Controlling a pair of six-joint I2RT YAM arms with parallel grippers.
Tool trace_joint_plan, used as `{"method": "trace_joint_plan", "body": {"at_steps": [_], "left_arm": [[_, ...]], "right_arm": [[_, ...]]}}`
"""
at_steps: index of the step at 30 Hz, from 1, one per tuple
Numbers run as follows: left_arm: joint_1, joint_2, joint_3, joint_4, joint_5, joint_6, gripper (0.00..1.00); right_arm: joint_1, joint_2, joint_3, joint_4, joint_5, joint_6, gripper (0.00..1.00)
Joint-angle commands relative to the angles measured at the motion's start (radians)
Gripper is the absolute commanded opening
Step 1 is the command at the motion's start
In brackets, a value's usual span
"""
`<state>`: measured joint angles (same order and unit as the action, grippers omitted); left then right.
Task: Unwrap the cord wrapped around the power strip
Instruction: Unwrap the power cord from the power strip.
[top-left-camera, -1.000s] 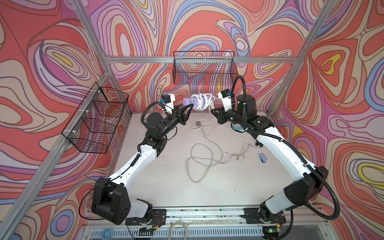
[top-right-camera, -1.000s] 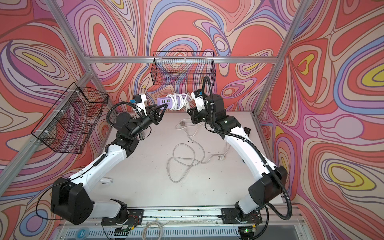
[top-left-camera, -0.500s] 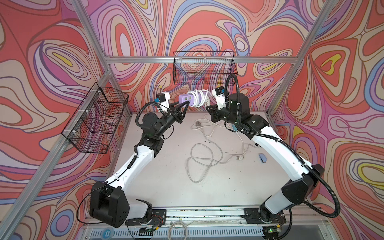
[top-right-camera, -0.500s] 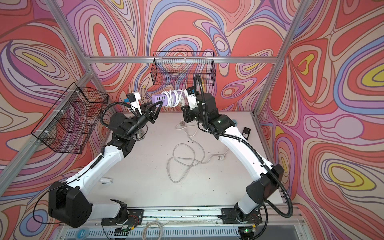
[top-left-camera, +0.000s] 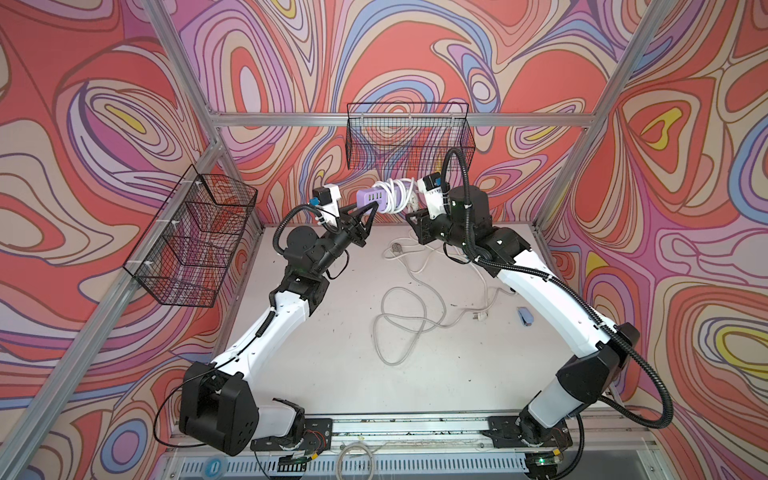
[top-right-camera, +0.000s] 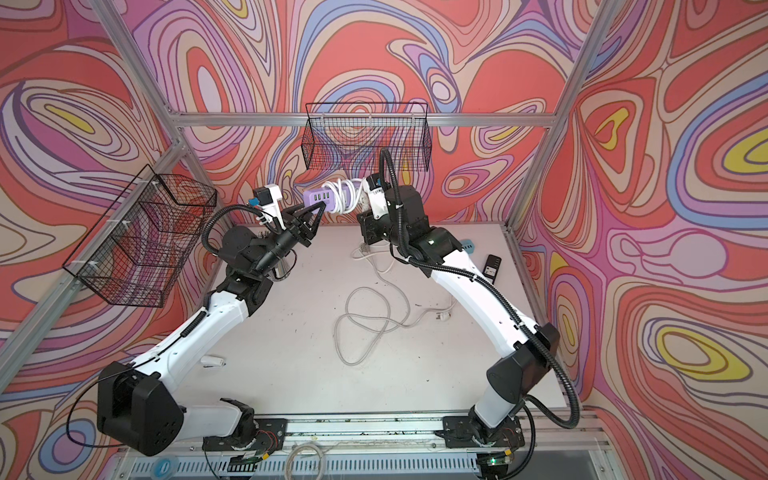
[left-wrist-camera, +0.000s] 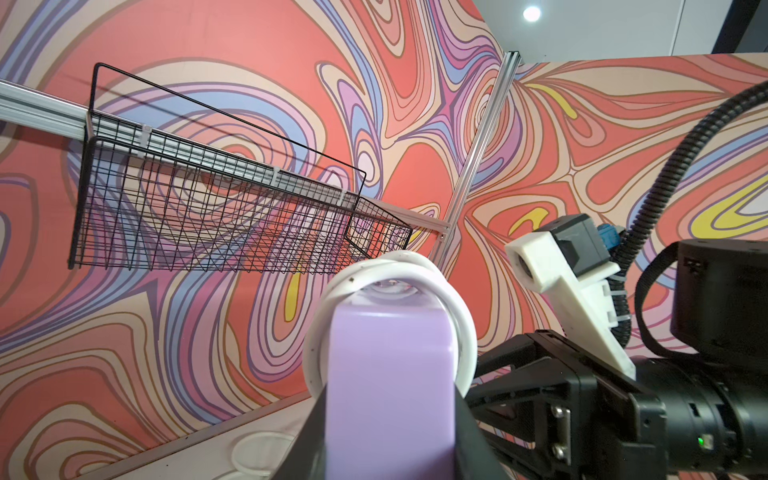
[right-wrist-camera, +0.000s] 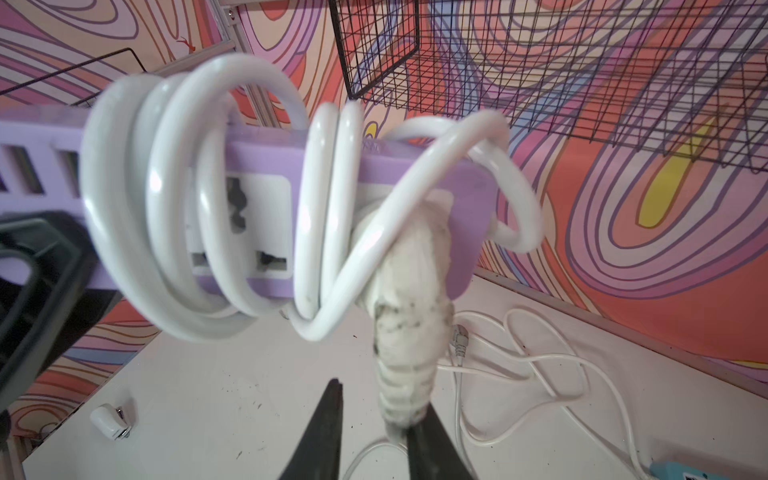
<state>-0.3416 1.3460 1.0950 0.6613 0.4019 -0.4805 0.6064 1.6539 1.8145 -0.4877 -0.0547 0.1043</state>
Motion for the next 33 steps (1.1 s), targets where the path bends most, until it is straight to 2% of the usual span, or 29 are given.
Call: {"method": "trace_joint_plan", "body": {"at_steps": [1,4,13,23,25,28,33], "left_arm": [[-0.026,-0.006,0.001,0.047,0.023,0.016,0.0],[-0.036,0.003,0.0,0.051,0.024,0.013,0.0],[-0.045,0.0,0.0,0.04,0.02,0.023,0.0],[-0.047,0.004,-0.001,0.047,0.02,0.015,0.0],[-0.048,0.004,0.0,0.05,0.023,0.011,0.0],[-0.047,-0.002,-0.001,0.052,0.021,0.01,0.0],[-0.045,-0.014,-0.005,0.037,0.002,0.034,0.0]], "right_arm": [[0.015,0.013,0.055,0.028,-0.003,-0.026,0.29],[0.016,0.019,0.08,0.016,0.019,-0.046,0.31],[-0.027,0.02,0.087,0.011,0.057,-0.082,0.3],[-0.04,0.028,0.097,0.017,0.033,-0.088,0.3],[-0.04,0.032,0.09,0.017,0.022,-0.079,0.22],[-0.04,0.035,0.075,0.017,0.009,-0.069,0.0],[-0.04,0.019,0.053,0.02,0.017,-0.056,0.0]]}}
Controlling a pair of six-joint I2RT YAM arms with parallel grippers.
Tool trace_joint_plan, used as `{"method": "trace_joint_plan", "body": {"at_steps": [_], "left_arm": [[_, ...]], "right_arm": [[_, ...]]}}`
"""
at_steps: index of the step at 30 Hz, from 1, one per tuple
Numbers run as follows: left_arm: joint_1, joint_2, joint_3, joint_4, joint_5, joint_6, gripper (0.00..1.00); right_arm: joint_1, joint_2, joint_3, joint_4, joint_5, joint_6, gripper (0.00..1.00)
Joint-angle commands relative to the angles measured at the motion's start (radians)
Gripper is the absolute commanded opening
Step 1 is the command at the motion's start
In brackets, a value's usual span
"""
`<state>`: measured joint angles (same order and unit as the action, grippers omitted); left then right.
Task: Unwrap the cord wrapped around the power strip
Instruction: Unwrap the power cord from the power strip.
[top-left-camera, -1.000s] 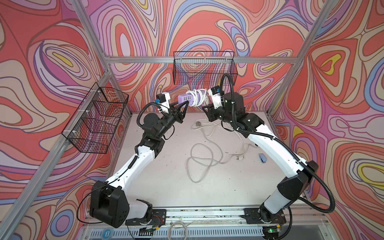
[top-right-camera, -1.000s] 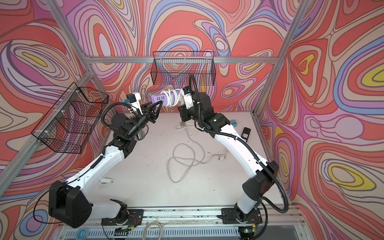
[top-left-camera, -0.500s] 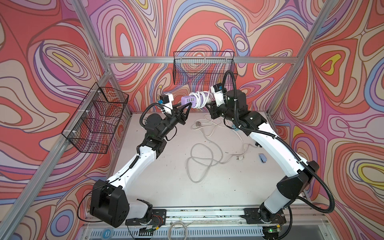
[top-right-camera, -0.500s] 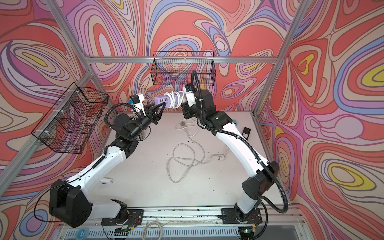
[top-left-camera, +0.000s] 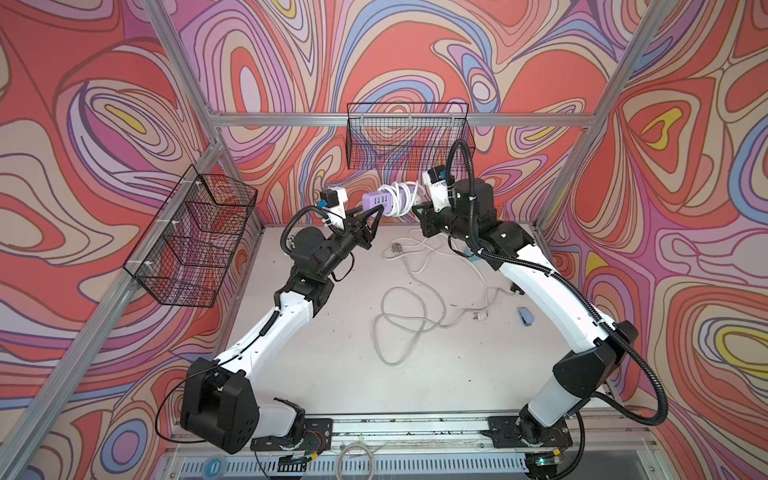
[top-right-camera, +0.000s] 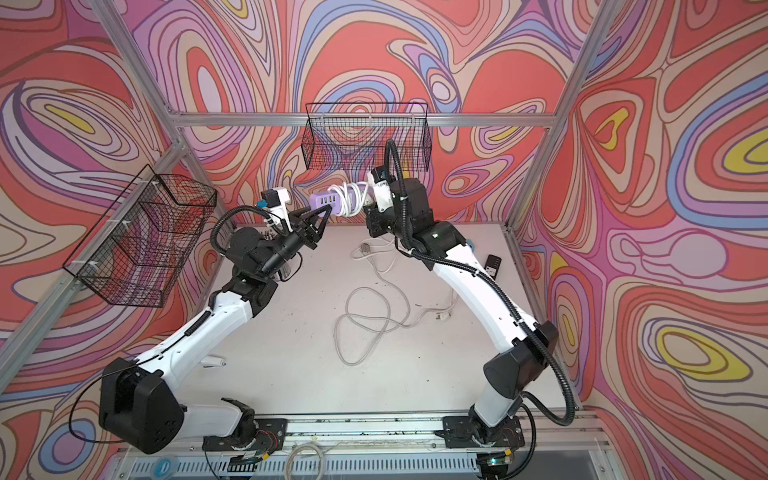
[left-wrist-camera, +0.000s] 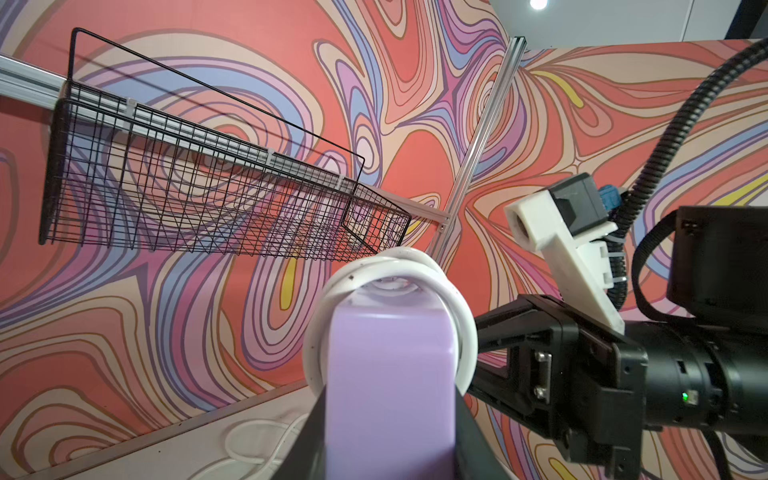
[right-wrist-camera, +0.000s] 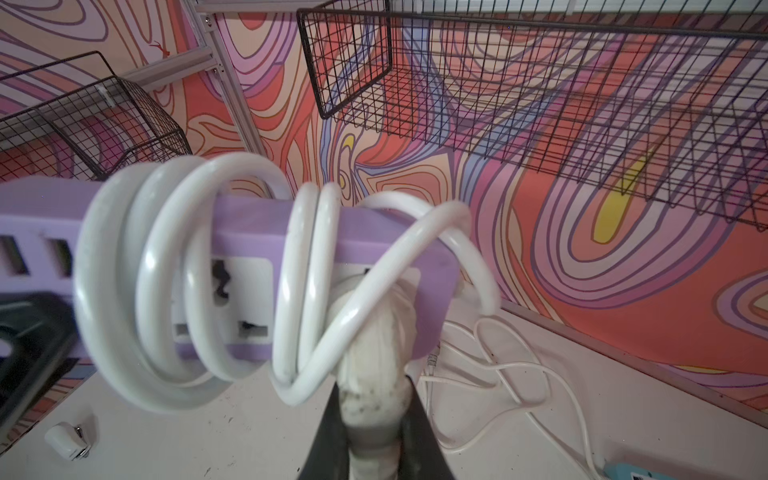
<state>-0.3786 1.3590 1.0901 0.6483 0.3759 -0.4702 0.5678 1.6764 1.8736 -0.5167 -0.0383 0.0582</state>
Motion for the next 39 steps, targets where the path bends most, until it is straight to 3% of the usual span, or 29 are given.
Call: {"method": "trace_joint_plan", "body": {"at_steps": [1,8,16,18,24,29,31,39], "left_arm": [[-0.007,-0.029,0.0,0.046,0.023,0.032,0.0],[0.029,-0.043,-0.01,0.024,-0.015,0.056,0.0],[0.043,-0.036,-0.01,0.026,-0.021,0.05,0.0],[0.043,-0.028,-0.011,0.027,-0.014,0.047,0.0],[0.038,-0.001,-0.017,0.031,-0.029,0.041,0.0],[0.032,-0.018,-0.025,0.0,-0.071,0.094,0.0],[0.031,-0.027,-0.027,-0.009,-0.087,0.107,0.0],[0.044,-0.053,-0.022,-0.019,-0.098,0.119,0.0]], "right_arm": [[-0.005,-0.011,-0.006,0.048,0.003,-0.009,0.0],[-0.145,-0.081,-0.031,0.032,-0.121,0.03,0.0],[-0.157,-0.107,-0.042,0.02,-0.123,0.018,0.0],[-0.123,-0.102,-0.041,0.038,-0.141,0.039,0.0],[0.131,-0.008,0.073,0.041,-0.026,0.022,0.0],[0.18,0.005,0.082,0.031,0.015,0.019,0.0],[0.131,-0.035,0.056,0.022,0.023,0.017,0.0],[-0.193,-0.148,-0.031,-0.006,-0.175,0.06,0.0]]}}
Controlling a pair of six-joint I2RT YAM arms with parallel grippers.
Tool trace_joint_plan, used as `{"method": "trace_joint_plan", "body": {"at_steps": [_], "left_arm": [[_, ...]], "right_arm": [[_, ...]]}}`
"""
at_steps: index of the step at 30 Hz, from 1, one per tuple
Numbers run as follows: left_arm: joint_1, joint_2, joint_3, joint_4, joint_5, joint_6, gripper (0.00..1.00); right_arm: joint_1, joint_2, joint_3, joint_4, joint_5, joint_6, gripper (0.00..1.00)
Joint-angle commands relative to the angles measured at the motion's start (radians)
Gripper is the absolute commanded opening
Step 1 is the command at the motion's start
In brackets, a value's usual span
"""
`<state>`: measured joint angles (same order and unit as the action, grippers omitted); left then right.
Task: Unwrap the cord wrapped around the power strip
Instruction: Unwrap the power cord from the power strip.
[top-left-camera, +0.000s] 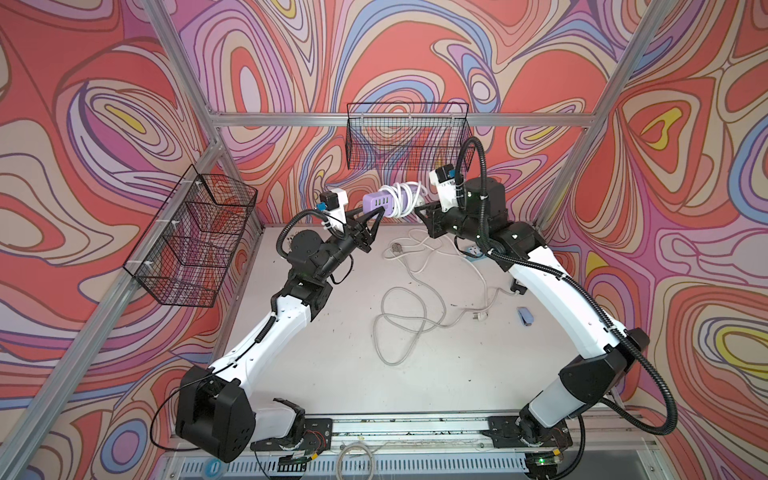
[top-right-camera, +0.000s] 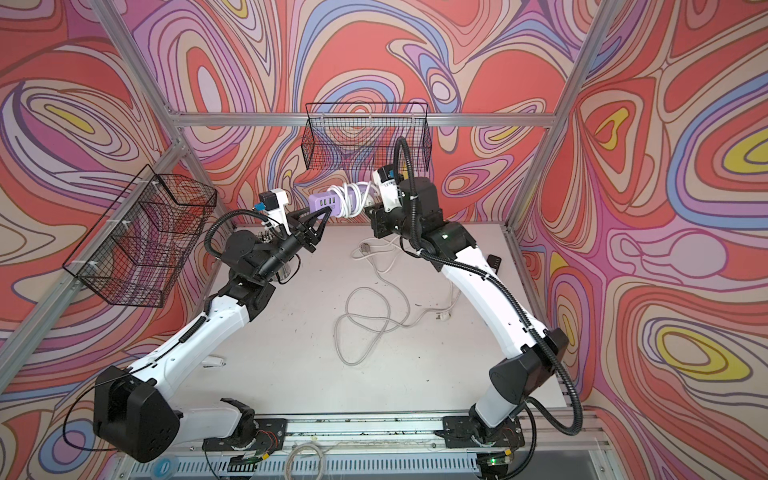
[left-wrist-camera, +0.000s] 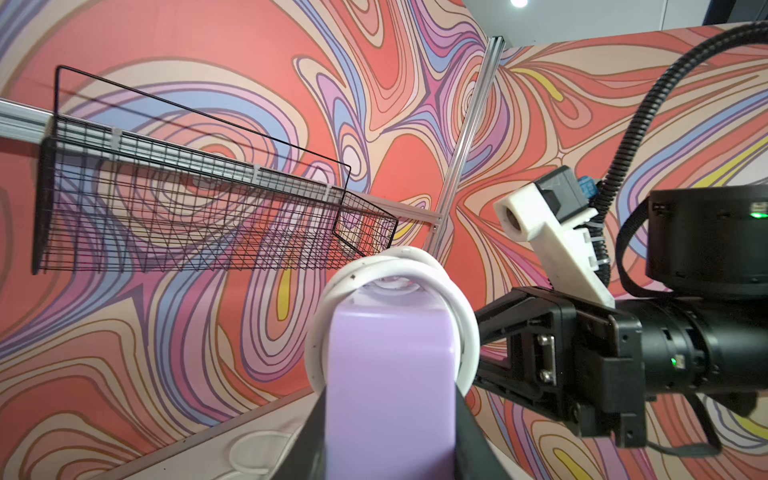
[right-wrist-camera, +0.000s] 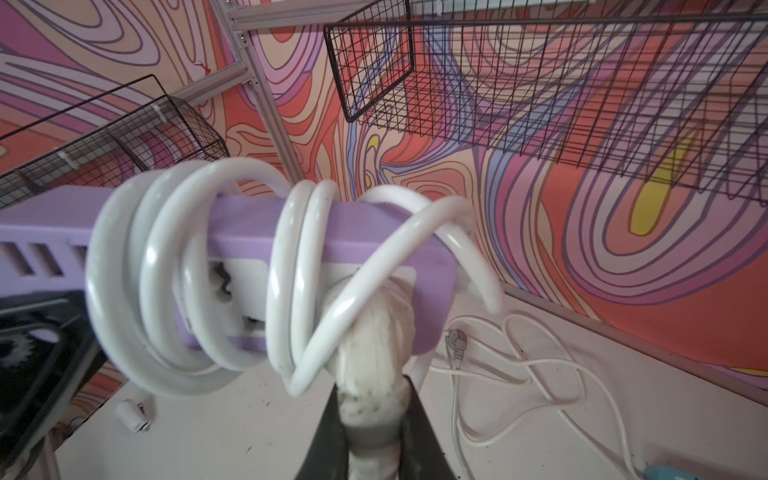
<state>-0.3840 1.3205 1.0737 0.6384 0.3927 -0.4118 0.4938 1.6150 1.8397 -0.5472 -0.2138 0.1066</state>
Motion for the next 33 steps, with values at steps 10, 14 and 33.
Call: {"method": "trace_joint_plan", "body": {"at_steps": [10,14,33], "left_arm": [[0.056,0.008,-0.001,-0.009,-0.098,0.045,0.0],[0.054,0.015,0.005,-0.03,-0.111,0.054,0.0],[0.098,-0.008,0.006,-0.057,-0.156,0.065,0.0]], "right_arm": [[0.075,-0.036,0.046,0.038,0.045,-0.002,0.0],[0.202,0.017,0.091,0.03,0.129,-0.025,0.0],[-0.141,-0.122,0.031,-0.024,-0.079,0.025,0.0]]}}
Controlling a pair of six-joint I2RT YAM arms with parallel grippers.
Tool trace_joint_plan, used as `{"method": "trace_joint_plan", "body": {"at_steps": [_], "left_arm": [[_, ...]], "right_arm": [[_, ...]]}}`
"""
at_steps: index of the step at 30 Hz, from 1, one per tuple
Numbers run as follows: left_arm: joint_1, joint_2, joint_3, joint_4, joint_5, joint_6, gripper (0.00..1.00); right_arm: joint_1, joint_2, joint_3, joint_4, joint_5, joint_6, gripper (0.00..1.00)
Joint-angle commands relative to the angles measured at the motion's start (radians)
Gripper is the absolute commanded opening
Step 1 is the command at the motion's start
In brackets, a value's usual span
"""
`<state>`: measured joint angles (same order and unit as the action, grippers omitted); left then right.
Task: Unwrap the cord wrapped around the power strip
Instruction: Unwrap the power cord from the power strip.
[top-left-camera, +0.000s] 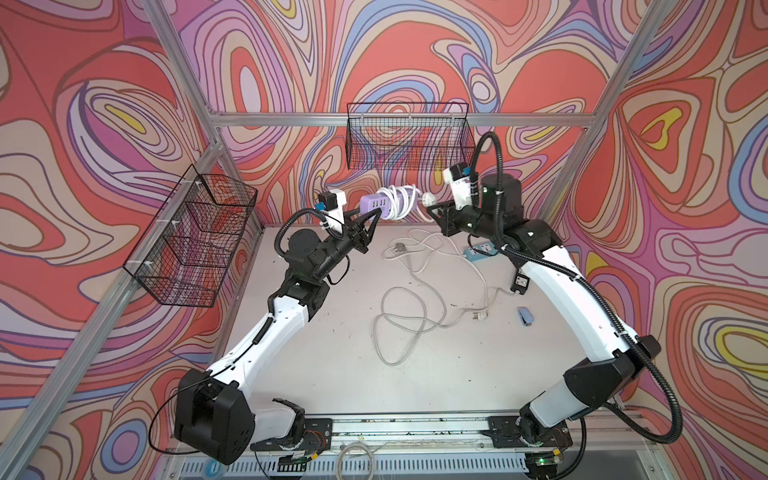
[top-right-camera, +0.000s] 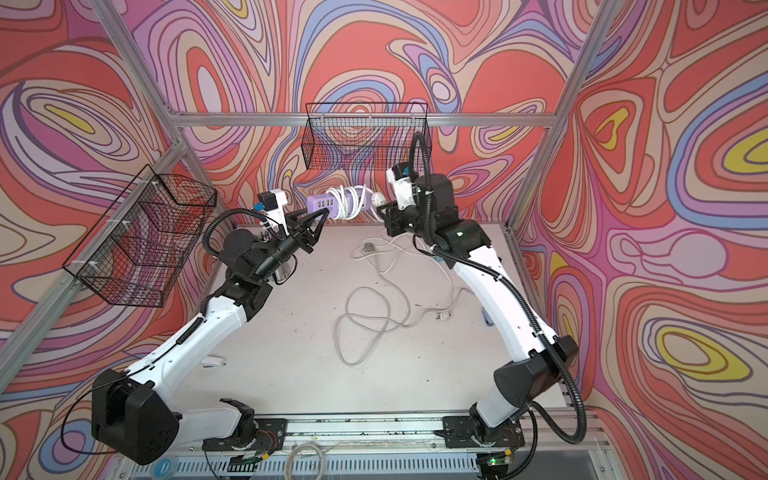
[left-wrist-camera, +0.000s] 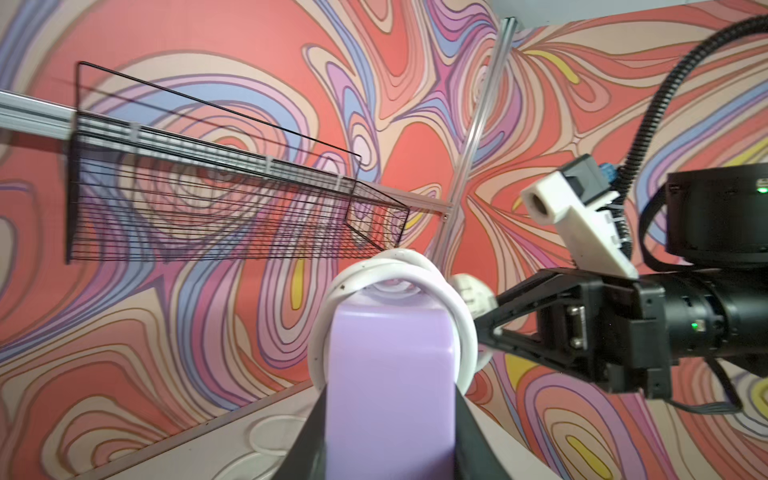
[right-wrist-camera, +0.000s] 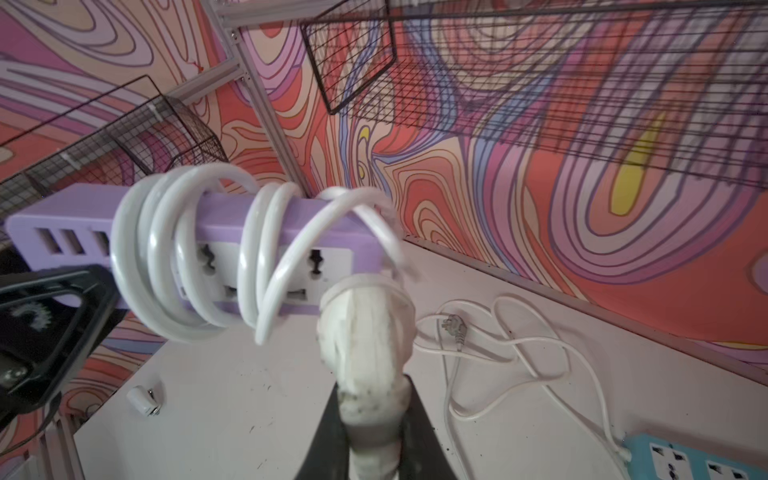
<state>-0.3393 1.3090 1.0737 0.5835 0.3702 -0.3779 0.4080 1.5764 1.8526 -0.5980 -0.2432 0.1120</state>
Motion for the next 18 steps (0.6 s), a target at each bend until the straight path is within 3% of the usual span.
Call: {"method": "trace_joint_plan", "body": {"at_steps": [1,4,10,12,13,15,18], "left_arm": [[0.054,0.004,0.007,-0.001,-0.132,0.028,0.0],[0.055,0.007,0.008,0.005,-0.122,0.022,0.0],[0.056,-0.005,0.005,0.029,-0.092,0.017,0.0],[0.058,-0.008,0.001,0.049,-0.078,0.01,0.0],[0.058,-0.01,-0.003,0.061,-0.071,0.006,0.0],[0.059,-0.011,-0.004,0.082,-0.052,-0.003,0.0],[0.06,-0.007,0.003,0.108,-0.013,-0.028,0.0]], "right_arm": [[-0.055,-0.08,0.018,0.035,-0.065,0.03,0.0],[-0.048,-0.071,0.011,0.055,-0.117,0.061,0.0],[-0.047,-0.086,-0.049,0.024,-0.087,0.048,0.03],[-0.047,-0.108,-0.095,0.034,-0.091,0.052,0.37],[-0.047,-0.124,-0.121,0.045,-0.093,0.057,0.62],[-0.047,-0.146,-0.152,0.044,-0.086,0.055,0.95],[-0.047,-0.165,-0.163,0.036,-0.067,0.042,0.99]]}}
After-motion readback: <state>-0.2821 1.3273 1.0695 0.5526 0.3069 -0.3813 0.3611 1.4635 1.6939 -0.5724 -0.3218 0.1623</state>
